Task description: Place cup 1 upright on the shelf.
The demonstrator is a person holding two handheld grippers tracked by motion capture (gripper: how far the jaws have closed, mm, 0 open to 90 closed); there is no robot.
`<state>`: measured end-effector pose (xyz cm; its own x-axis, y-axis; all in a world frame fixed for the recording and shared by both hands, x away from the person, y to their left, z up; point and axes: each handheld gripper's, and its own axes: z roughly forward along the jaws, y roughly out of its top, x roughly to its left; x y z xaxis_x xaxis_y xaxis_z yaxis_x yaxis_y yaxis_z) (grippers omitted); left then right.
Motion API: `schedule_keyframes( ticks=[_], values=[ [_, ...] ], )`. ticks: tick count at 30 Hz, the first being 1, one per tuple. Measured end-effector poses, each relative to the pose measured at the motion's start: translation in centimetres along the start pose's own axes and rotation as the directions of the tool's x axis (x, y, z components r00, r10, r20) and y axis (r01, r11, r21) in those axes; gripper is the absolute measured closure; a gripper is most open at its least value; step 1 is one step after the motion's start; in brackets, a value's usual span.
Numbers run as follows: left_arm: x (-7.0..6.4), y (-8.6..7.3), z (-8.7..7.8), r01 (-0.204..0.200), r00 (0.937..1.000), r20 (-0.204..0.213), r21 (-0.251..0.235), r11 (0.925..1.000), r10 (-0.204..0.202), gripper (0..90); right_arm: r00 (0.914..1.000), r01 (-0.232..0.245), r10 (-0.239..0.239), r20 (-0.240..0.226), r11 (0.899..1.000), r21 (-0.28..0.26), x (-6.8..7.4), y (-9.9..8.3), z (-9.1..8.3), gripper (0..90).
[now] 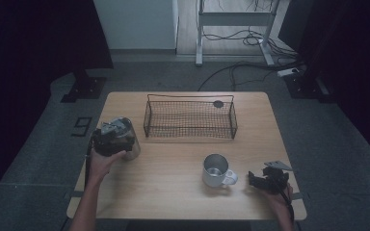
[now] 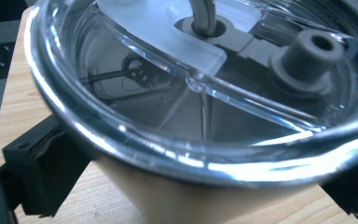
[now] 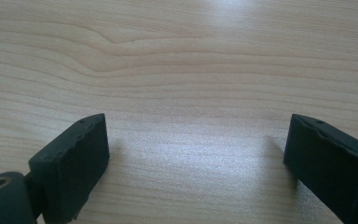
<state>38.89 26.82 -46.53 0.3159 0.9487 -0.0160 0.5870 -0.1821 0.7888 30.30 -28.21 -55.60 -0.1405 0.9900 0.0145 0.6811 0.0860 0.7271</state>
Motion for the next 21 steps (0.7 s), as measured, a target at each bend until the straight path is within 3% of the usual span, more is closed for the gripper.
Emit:
schedule_keyframes(
  ticks=[21],
  values=[
    [-0.1, -0.1, 1.6, -0.028, 0.9996, -0.009, -0.030, 0.9992, 0.027, 3.6, 1.0000, 0.001, -0.001, -0.001, 1.000, -0.001, 0.0, 0.0, 0.0, 7.1]
  ],
)
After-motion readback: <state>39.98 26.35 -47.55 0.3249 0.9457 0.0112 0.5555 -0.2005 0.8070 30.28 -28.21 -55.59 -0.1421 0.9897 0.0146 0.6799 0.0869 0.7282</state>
